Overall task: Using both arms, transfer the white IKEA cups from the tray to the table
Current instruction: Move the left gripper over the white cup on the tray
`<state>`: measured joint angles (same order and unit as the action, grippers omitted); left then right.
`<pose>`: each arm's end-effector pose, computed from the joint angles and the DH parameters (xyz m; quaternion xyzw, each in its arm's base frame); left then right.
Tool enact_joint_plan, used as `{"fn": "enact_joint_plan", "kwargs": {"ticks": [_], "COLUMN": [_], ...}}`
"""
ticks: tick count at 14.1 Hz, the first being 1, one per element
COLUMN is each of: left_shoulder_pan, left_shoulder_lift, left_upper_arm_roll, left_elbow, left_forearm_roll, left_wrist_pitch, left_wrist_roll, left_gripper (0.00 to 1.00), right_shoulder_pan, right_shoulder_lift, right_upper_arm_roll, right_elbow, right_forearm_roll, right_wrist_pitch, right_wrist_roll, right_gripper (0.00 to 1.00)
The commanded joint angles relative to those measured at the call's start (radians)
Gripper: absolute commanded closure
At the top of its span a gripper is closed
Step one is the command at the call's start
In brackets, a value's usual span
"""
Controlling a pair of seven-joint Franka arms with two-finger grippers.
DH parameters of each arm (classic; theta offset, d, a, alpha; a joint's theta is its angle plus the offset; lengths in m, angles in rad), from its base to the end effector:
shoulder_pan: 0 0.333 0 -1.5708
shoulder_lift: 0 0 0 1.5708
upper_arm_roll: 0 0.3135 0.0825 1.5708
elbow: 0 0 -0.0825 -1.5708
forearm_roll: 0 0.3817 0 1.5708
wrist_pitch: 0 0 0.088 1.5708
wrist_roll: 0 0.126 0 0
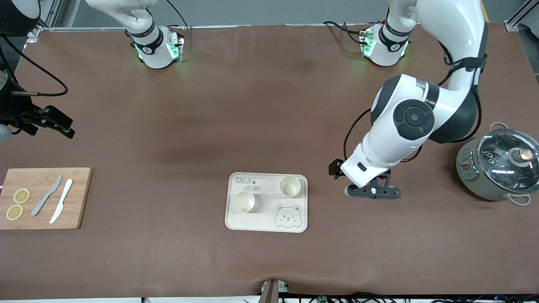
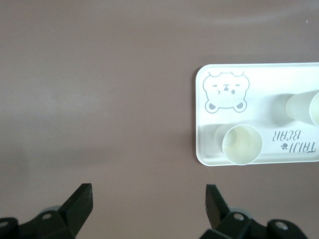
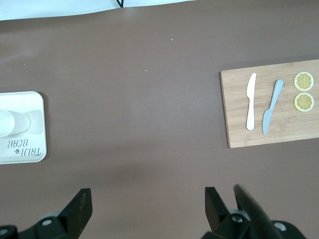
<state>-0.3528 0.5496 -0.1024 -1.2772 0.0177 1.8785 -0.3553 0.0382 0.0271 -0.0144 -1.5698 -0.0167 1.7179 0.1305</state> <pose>0.6527 -0.3004 0.4206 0.9985 -0.0441 0.0179 0.0273 0.5771 0.0120 0.6022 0.9968 -0.0525 0.0609 0.0038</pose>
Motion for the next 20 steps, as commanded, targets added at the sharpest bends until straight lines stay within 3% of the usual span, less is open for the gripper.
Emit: {"fn": "enact_joint_plan", "kwargs": {"ticks": [1, 8, 20], "left_shoulder_pan": [-0.031, -0.100, -0.167], "left_shoulder_lift": [0.055, 0.176, 0.283], "left_upper_arm_roll": [0.007, 0.009, 0.009], "left_elbow": [0.036, 0.028, 0.021], "left_forearm_roll": [0.004, 0.047, 0.148], "left_wrist_pitch": [0.027, 0.198, 0.295], "left_wrist_roll": [-0.021, -0.105, -0.229], "left_gripper": [0.00, 0.00, 0.00], "right_shoulder_pan": [-0.001, 0.000, 0.000], "right_shoulder_lift": [-0.004, -0.003, 0.001], "right_upper_arm_roll": [-0.002, -0.002, -0.002], "right_elbow": [-0.001, -0.003, -0.004], "right_forearm_roll": [0.001, 0.001, 0.001], "right_wrist_pitch": [-0.007, -0.021, -0.020], "right_wrist_roll": [0.000, 0.001, 0.003], "right_gripper": [0.00, 0.00, 0.00]}}
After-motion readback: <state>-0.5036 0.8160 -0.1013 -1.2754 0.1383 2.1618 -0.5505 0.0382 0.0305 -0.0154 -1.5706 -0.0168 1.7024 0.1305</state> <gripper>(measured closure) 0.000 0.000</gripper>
